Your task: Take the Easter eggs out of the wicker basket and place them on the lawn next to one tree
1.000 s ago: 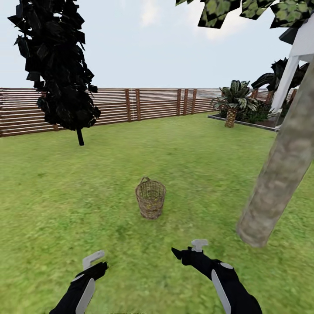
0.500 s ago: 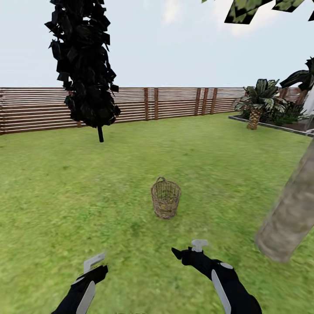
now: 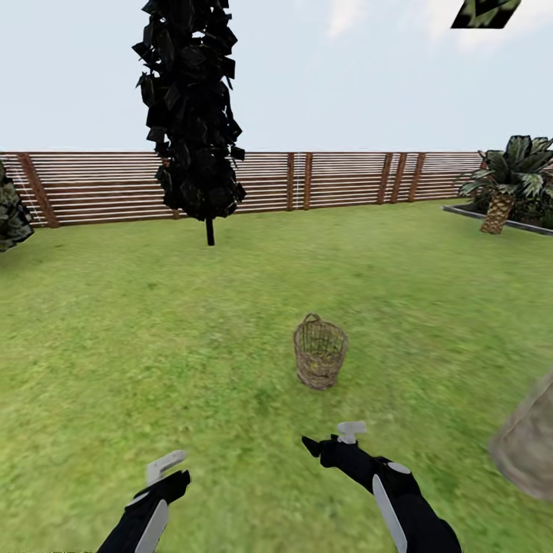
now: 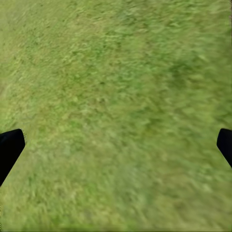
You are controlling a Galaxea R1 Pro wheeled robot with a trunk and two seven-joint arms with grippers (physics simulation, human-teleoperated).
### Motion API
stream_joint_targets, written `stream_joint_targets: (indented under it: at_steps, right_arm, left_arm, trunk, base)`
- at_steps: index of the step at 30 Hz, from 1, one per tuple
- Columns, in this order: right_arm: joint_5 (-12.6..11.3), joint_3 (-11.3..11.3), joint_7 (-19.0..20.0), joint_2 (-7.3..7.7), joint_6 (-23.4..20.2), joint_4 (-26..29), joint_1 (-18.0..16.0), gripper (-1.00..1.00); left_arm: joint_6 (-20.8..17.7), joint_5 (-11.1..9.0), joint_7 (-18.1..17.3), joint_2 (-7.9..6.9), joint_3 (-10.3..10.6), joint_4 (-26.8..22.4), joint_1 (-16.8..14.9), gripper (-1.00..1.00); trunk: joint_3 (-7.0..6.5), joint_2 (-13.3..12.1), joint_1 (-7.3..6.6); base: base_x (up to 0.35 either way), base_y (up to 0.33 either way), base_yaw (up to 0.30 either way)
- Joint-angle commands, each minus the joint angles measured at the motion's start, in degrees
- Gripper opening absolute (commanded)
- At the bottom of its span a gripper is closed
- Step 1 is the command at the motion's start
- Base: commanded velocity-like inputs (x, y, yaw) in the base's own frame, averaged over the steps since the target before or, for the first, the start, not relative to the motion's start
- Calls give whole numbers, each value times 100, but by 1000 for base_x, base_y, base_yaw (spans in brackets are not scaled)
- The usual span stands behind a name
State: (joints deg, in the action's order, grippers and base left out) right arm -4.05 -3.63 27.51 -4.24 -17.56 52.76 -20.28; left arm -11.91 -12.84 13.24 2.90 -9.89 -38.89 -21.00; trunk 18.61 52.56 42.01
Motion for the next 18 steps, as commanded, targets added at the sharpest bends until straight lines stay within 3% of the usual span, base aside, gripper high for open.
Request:
stream_joint_targets:
  at_steps: [1,5,10,18]
  right_arm:
    - [-43,-24,26,-6,-55,10,-2,100]
    - [-43,-24,26,-1,-49,10,-2,100]
    - [-50,-32,35,13,-39,13,-2,100]
    - [-61,-33,65,18,-37,8,-2,100]
  left_arm:
    - [-26,-60,18,4,-8,-12,-3,100]
    - [-26,-58,14,1,-5,-2,-1,100]
    - [-21,-53,19,8,-5,16,-1,100]
    - [-22,-52,16,9,-4,21,-1,100]
  trunk:
    - [10,5,3]
    - [15,5,3]
    - [16,5,3]
    - [7,5,3]
  base:
    - [254,33,272]
    - [292,70,239]
    - [325,36,71]
    - [338,5,-147]
